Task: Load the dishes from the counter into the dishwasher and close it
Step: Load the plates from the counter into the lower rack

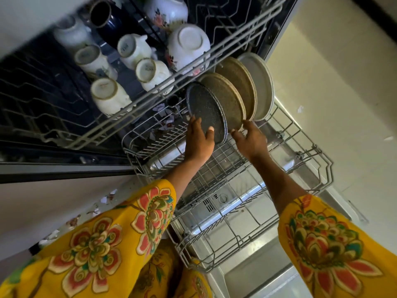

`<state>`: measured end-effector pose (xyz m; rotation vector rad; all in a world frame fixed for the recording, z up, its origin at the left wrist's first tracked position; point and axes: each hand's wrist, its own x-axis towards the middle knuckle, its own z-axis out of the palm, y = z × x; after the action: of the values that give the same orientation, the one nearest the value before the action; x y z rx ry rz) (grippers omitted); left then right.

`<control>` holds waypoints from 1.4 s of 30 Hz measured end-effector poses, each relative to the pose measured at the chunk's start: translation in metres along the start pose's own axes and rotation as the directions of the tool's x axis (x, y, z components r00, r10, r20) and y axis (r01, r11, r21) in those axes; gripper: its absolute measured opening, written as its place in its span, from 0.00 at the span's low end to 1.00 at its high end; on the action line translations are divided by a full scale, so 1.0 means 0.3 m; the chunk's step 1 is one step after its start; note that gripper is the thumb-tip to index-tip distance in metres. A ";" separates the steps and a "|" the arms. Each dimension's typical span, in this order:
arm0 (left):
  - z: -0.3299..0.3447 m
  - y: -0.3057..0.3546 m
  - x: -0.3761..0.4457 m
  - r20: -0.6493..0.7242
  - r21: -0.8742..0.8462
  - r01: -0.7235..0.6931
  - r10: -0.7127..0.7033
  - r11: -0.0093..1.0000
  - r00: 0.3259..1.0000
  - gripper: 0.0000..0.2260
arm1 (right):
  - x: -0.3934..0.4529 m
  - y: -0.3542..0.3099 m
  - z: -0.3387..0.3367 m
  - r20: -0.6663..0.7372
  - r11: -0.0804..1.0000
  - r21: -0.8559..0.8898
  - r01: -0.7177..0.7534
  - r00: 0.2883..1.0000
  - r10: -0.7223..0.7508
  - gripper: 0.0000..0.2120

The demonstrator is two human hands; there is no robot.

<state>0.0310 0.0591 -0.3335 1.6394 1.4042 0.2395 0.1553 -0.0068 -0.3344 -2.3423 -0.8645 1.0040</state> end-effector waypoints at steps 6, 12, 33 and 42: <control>-0.119 0.065 -0.080 -0.077 -0.207 0.142 -0.161 0.968 0.984 0.19 | -0.180 -0.137 0.000 0.011 0.996 0.037 0.078 0.997 -0.078 0.25; -0.258 0.071 -0.223 -0.090 -0.355 0.275 -0.325 0.894 0.941 0.18 | -0.392 -0.300 0.021 0.136 0.991 0.033 0.126 0.982 -0.130 0.22; -1.035 -0.167 -0.881 -0.205 -0.732 0.324 -0.647 0.600 0.734 0.18 | -1.124 -0.868 0.371 0.491 0.915 -0.091 0.393 0.817 -0.302 0.21; -1.468 -0.420 -1.164 -0.335 -0.781 0.206 -0.673 0.590 0.659 0.18 | -1.503 -1.213 0.701 0.562 0.826 -0.069 0.559 0.706 -0.431 0.22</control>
<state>-0.4599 -0.0256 -0.0447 0.4955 1.8674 0.9303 -0.3813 -0.0315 -0.0322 -1.8146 -1.8134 1.3655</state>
